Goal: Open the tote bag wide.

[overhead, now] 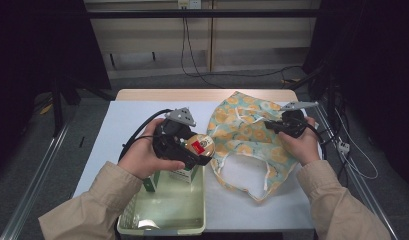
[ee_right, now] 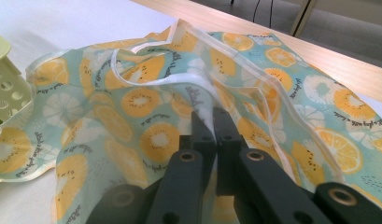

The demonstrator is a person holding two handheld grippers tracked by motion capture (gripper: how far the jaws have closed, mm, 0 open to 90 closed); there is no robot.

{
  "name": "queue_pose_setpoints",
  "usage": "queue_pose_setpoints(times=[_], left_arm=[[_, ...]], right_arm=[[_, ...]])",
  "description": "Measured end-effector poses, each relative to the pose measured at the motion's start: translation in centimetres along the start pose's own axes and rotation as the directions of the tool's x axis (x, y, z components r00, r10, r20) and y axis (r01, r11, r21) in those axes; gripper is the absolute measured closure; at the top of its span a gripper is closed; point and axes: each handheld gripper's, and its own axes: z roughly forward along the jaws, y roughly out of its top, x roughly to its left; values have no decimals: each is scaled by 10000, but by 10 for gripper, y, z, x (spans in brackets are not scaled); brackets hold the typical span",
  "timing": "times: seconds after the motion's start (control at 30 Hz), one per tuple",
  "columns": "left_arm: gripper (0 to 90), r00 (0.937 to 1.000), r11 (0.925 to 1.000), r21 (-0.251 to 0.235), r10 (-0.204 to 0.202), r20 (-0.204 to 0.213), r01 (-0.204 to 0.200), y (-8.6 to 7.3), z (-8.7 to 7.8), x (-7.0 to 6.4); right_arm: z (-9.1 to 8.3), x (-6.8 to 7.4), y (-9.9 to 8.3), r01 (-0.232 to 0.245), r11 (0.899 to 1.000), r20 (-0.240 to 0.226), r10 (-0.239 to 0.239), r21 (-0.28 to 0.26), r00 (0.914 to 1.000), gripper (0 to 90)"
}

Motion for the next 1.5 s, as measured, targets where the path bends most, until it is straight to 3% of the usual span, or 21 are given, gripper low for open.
queue_pose_setpoints(times=[0.43, 0.7, 0.8, 1.13, 1.5], left_arm=[[205, 10000, 10000, 56, -40, -10, 40, 8, 7, 1], [206, 9991, 9992, 323, 239, -348, -228, 32, 16, 9], [206, 9993, 9995, 277, 163, -349, -154, 42, 21, 15], [206, 9992, 9988, 467, 187, -349, -171, 65, 57, 34], [206, 9991, 9988, 460, -161, -400, 179, 68, 97, 54]], right_arm=[[0, 1, 1, 8, 10000, -11, -8, -26, 10000, 900], [3, 1, 2, -25, 10000, -64, 25, 4, 10000, 900], [4, 1, 3, -31, 10000, -120, 31, -13, 9999, 900], [9, -1, 6, -189, 9998, -235, 189, -14, 9995, 900], [10, -1, 10, -271, 9996, -290, 268, -90, 9992, 900]])
